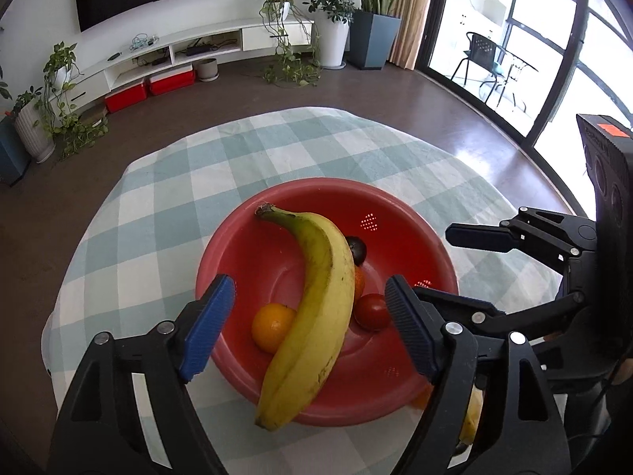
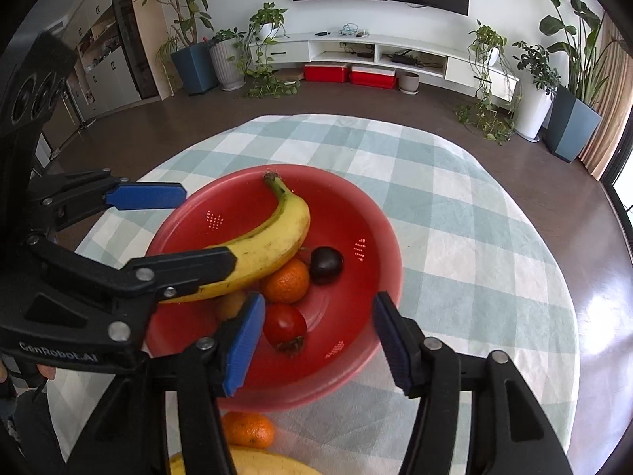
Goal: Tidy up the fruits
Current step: 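Lower both into the red bowl and open both tools, then withdraw both tools from the bowl back over the table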
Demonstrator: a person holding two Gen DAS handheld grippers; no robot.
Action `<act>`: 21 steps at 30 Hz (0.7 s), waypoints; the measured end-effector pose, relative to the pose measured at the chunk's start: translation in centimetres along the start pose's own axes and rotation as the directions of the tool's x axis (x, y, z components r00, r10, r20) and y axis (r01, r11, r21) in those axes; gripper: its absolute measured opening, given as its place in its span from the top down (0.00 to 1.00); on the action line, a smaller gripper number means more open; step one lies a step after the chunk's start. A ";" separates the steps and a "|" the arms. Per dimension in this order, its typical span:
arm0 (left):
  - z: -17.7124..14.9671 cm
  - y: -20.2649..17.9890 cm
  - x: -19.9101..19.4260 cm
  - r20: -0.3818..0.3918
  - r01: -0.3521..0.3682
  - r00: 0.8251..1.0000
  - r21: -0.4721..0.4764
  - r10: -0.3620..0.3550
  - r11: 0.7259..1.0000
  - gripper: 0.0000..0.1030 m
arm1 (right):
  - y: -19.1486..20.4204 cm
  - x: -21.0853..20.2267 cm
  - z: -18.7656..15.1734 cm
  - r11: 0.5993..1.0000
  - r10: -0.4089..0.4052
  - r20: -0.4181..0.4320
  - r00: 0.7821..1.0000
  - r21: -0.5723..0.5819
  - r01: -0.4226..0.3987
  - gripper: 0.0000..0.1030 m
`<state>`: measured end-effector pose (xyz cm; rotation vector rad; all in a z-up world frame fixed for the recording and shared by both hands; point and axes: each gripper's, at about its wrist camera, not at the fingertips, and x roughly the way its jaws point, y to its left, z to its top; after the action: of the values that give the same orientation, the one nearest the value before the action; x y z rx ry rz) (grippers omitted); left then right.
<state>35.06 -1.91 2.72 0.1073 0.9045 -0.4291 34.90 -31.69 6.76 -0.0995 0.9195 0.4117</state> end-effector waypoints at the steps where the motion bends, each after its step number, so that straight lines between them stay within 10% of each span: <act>1: -0.4 0.0 -1.2 0.026 -0.001 1.000 -0.008 0.001 1.000 0.09 | -0.3 -1.1 -0.4 1.000 0.009 0.022 1.000 0.017 -0.009 0.30; 14: -13.1 -4.6 -11.5 0.213 0.076 0.975 -0.077 -0.058 0.994 0.00 | -2.8 -12.2 -12.8 0.925 0.057 0.262 0.963 0.350 -0.150 0.03; 21: -20.7 -8.1 -10.5 0.146 0.126 0.984 -0.139 -0.106 0.982 0.00 | -1.9 -13.1 -20.6 0.850 0.005 0.274 0.962 0.506 -0.149 0.03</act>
<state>10.85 -0.39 -1.20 -0.1110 0.8056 -0.4706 13.21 -42.69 4.41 0.4884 0.7439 0.2278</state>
